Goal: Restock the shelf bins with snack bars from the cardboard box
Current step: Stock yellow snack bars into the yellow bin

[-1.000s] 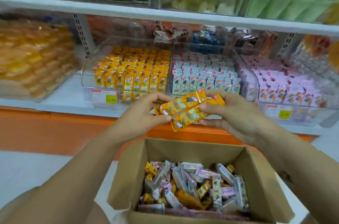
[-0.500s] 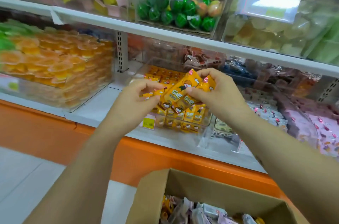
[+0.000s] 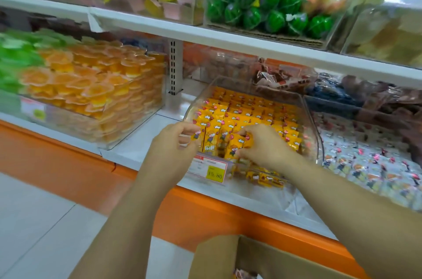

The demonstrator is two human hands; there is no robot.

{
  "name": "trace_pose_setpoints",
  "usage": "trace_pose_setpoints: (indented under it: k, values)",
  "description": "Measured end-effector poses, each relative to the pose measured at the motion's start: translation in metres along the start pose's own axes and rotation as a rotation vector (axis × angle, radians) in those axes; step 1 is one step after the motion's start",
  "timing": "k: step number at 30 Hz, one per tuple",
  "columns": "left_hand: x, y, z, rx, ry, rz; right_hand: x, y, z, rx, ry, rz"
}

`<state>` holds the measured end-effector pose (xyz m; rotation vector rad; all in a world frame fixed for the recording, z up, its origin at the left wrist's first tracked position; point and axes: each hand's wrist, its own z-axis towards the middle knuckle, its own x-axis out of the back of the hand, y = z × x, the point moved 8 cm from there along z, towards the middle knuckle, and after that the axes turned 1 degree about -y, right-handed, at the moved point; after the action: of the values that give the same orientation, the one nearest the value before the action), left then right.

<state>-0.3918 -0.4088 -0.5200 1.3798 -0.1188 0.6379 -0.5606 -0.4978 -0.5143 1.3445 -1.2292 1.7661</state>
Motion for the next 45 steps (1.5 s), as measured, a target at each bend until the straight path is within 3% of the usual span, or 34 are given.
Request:
trace_pose_setpoints:
  k: [3, 16, 27, 36, 42, 45]
  values:
    - [0.002, -0.002, 0.001, 0.019, 0.012, -0.008, 0.003, 0.002, 0.002, -0.004, 0.046, -0.009]
    - [-0.006, 0.003, 0.000, 0.037, 0.017, 0.023, -0.001, -0.009, 0.013, 0.043, -0.034, 0.080]
    - [-0.010, 0.004, -0.001, -0.053, 0.020, 0.152, -0.001, -0.010, 0.006, 0.128, 0.178, -0.076]
    - [-0.011, 0.003, 0.000, -0.079, 0.027, 0.187, 0.000, -0.001, 0.007, 0.128, 0.119, 0.086]
    - [-0.008, 0.031, -0.021, -0.259, 0.159, 0.250, 0.013, -0.003, -0.028, 0.196, 0.196, 0.114]
    - [-0.025, 0.046, -0.048, -0.400, 0.129, 0.197, 0.018, -0.002, -0.073, 0.302, 0.310, 0.164]
